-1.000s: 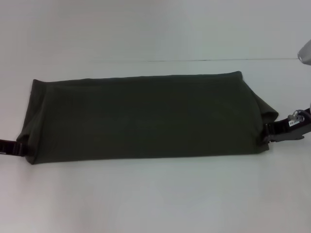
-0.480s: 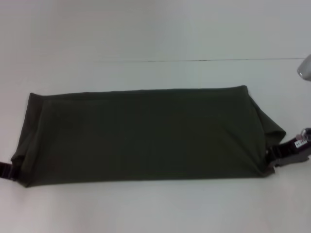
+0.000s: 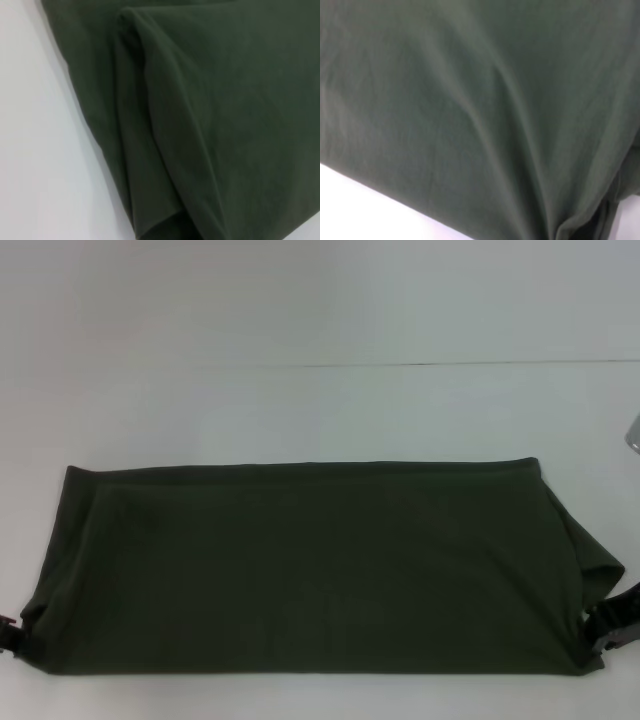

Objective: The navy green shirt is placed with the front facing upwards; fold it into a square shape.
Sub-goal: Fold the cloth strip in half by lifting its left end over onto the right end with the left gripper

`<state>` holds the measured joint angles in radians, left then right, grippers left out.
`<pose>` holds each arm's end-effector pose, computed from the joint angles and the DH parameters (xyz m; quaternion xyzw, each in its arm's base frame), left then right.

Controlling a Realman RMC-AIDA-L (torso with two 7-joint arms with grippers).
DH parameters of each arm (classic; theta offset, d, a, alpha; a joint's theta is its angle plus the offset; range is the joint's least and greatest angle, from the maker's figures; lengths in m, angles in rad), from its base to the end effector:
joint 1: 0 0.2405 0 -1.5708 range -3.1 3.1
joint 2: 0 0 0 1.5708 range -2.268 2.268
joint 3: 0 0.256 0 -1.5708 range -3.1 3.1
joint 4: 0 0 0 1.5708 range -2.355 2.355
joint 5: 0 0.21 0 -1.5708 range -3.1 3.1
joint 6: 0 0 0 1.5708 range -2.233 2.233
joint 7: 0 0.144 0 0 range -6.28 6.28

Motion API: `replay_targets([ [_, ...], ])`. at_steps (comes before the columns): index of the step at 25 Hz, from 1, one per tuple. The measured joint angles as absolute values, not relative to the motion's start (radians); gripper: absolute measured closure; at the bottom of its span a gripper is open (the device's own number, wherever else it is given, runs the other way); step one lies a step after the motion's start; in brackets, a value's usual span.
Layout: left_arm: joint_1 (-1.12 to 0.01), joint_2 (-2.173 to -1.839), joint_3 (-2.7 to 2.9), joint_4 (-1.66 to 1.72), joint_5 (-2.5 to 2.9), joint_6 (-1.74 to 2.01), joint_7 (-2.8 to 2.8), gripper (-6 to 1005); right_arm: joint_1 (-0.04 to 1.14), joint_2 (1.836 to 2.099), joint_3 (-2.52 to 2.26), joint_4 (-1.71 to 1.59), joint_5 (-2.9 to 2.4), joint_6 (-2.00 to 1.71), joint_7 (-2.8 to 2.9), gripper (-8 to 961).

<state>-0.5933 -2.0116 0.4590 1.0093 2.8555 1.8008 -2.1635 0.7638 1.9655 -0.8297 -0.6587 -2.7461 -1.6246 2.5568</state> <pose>-0.3275 0.3055 0.0901 -0.8166 -0.5575 0.0820 0.1248 0.2881 0.3470 0.0234 -0.7694 0.6137 -0.1640 0.0674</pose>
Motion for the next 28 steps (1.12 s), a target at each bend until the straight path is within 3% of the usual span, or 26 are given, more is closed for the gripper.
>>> replay_targets([
  [14,-0.585,-2.008,0.451,1.016,2.856,1.796,-2.168,993,0.757,1.952,-0.819,-0.703,-2.746,-1.669,2.570,885],
  [19,-0.584,-2.008,0.451,1.015,2.856,1.788,-2.169,994,0.756,1.934,-0.811,-0.735,-2.745,-1.699,2.571,676],
  [28,-0.584,-2.009,0.451,1.014,2.856,1.773,-2.184,994,0.748,1.884,-0.610,-0.788,-2.654,-1.748,2.497,482],
])
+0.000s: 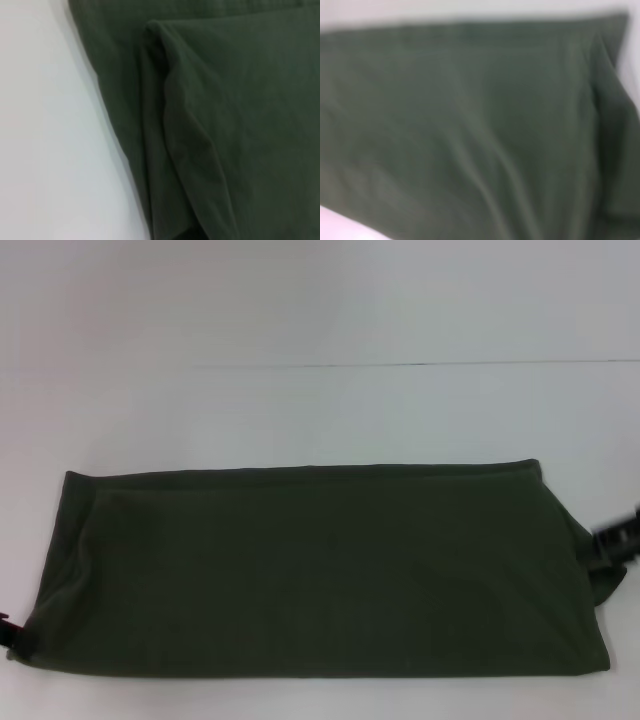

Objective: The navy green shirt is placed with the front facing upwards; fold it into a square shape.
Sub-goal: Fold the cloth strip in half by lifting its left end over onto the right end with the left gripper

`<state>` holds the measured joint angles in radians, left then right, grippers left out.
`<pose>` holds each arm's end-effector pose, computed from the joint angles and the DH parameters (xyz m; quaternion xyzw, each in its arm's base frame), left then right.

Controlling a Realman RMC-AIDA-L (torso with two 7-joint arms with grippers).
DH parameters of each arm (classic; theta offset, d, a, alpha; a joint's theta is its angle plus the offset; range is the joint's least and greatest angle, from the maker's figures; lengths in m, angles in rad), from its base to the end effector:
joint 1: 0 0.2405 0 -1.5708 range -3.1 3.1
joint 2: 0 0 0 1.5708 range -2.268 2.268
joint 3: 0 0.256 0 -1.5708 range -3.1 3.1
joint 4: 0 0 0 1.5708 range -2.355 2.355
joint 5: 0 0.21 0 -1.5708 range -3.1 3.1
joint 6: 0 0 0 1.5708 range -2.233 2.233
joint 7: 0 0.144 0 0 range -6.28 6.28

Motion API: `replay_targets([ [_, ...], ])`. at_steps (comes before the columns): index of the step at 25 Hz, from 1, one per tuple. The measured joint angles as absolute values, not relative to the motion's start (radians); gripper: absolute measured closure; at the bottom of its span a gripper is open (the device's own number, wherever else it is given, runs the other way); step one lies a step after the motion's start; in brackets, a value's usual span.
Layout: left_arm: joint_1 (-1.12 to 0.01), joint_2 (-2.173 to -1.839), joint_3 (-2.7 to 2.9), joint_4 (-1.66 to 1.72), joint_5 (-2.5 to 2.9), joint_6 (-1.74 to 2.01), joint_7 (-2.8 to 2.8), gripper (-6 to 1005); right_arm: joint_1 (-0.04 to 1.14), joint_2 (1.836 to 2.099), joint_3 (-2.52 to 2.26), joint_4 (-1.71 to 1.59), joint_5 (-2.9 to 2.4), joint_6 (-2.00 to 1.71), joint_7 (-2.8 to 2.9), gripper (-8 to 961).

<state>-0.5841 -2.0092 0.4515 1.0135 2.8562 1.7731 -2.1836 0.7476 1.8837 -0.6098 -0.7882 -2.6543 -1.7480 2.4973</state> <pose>-0.3330 0.3059 0.0936 -0.8063 -0.5684 0.0794 0.1431 0.2771 0.3644 0.0913 -0.7804 0.6166 -0.0379 0.0963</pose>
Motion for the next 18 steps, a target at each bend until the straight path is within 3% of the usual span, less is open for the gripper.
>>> replay_targets([
  [4,-0.579,-2.009,0.450,1.018,2.856,1.769,-2.194,994,0.730,1.875,-0.547,-0.744,-2.456,-1.750,2.388,372],
  [7,-0.577,-2.009,0.447,1.020,2.856,1.755,-2.209,994,0.725,1.884,-0.544,-0.660,-2.291,-1.750,2.253,271],
  [14,-0.576,-2.006,0.403,1.042,2.856,1.736,-2.248,985,0.722,1.968,-0.548,-0.599,-2.201,-1.694,1.955,239],
  [18,-0.574,-2.005,0.415,1.058,2.856,1.743,-2.280,938,0.719,1.989,-0.541,-0.597,-2.199,-1.682,1.913,239],
])
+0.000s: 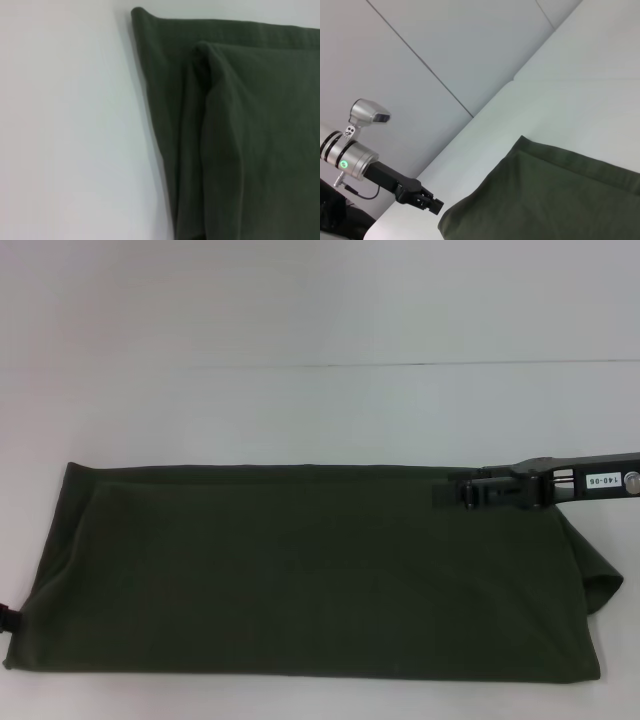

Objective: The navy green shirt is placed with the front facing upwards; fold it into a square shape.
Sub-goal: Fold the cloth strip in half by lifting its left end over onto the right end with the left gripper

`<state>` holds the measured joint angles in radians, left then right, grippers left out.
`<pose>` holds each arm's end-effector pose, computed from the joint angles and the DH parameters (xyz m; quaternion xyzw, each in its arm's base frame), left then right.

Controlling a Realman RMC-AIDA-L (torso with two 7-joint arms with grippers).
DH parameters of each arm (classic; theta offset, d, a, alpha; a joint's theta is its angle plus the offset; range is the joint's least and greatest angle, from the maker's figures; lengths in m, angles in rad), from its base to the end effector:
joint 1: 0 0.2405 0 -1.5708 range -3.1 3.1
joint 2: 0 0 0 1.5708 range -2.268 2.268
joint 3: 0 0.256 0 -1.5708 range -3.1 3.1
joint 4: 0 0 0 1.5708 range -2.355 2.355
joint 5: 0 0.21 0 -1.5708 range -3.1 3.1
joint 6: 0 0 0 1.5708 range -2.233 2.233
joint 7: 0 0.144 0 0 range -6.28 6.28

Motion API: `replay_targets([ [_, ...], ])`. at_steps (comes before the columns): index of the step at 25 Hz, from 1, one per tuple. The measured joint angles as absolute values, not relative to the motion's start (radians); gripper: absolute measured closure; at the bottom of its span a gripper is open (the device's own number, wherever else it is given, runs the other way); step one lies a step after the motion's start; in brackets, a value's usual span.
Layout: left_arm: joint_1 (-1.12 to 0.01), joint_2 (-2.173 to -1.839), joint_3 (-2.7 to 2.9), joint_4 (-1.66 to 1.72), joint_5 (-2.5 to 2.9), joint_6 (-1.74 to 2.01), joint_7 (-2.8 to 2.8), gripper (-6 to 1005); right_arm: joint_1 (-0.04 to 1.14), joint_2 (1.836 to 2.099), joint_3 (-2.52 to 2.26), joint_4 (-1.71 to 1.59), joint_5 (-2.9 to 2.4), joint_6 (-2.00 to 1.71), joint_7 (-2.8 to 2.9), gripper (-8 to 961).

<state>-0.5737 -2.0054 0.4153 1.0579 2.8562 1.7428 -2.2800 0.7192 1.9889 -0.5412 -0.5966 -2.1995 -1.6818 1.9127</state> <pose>-0.3391 0.3081 0.1084 -0.7687 -0.6083 0.0605 0.1883 0.2323 0.3622 0.0285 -0.8886 0.4017 0.2204 0.0205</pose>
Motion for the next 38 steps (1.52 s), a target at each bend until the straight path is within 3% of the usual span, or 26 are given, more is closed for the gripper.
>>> replay_targets([
  [3,-0.572,-2.007,0.418,1.066,2.856,1.738,-2.301,893,0.716,1.993,-0.537,-0.597,-2.189,-1.677,1.896,238],
  [13,-0.619,-1.984,0.363,0.998,2.784,1.645,-2.353,450,0.674,2.025,-0.539,-0.589,-2.082,-1.666,1.765,238],
  [18,-0.691,-1.945,0.366,0.849,2.822,1.553,-2.396,353,0.673,2.032,-0.544,-0.577,-2.082,-1.654,1.764,238],
  [27,-0.708,-1.938,0.385,0.830,2.853,1.479,-2.422,161,0.669,2.029,-0.543,-0.569,-2.086,-1.654,1.776,238],
  [38,-0.702,-1.955,0.462,0.801,2.853,1.431,-2.397,164,0.669,2.032,-0.543,-0.569,-2.085,-1.655,1.782,239],
])
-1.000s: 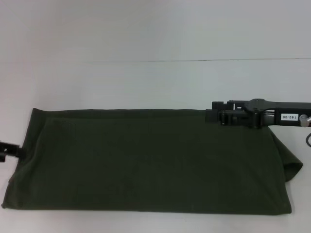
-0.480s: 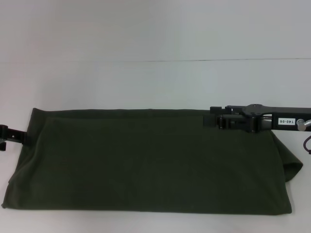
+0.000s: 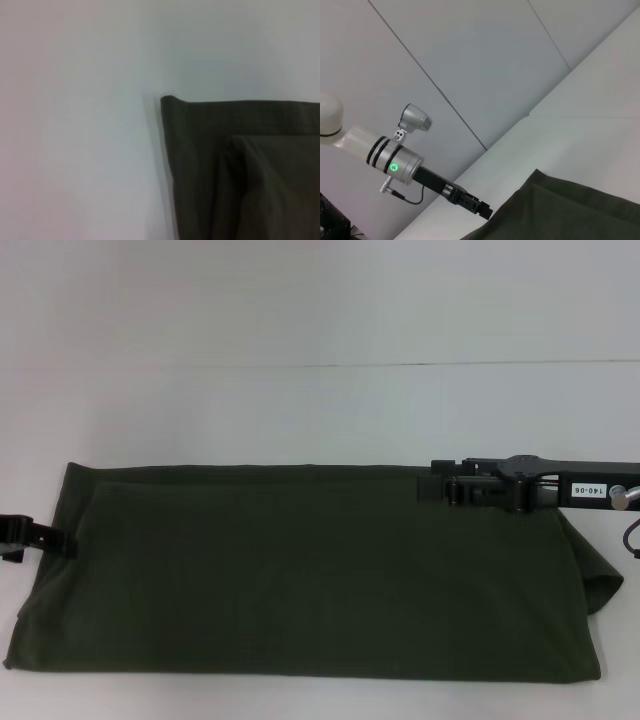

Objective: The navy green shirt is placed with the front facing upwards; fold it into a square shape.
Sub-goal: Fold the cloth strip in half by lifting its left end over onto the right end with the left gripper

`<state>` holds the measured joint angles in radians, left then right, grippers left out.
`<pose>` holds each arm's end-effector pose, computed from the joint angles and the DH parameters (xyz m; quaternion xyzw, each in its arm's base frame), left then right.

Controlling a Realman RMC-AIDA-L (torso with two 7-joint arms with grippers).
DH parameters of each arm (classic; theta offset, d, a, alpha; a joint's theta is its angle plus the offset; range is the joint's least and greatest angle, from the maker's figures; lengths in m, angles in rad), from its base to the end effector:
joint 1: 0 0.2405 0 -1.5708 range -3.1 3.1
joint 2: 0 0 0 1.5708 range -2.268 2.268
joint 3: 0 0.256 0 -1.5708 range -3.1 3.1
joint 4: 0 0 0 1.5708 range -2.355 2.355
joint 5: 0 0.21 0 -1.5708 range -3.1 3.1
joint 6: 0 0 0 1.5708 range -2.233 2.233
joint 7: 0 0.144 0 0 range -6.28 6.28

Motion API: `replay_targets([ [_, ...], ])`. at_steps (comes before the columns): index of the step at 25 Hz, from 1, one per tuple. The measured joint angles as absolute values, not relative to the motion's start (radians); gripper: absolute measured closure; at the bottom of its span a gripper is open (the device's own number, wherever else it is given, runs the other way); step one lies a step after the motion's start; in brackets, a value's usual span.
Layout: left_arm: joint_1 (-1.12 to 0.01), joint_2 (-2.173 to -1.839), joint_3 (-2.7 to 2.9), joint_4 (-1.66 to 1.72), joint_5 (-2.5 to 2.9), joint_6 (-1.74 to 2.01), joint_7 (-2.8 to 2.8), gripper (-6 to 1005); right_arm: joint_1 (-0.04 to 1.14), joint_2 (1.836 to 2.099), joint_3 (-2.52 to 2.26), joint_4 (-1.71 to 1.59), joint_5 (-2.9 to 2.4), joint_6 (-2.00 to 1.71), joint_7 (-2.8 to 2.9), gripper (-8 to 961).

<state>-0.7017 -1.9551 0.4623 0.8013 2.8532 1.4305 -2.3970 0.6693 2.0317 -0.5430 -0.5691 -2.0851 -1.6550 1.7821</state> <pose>-0.3333 0.3702 0.0891 -0.7508 -0.6106 0.0455 0.2476 0.2337 0.3524 0.0139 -0.8843 0.3708 0.2816 0.0359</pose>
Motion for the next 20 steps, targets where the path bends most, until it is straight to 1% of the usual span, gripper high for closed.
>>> replay_targets([
  [20,-0.709,-1.948,0.456,0.753,2.852,1.419,-2.387,164,0.669,2.031,-0.544,-0.569,-2.088,-1.644,1.807,238],
])
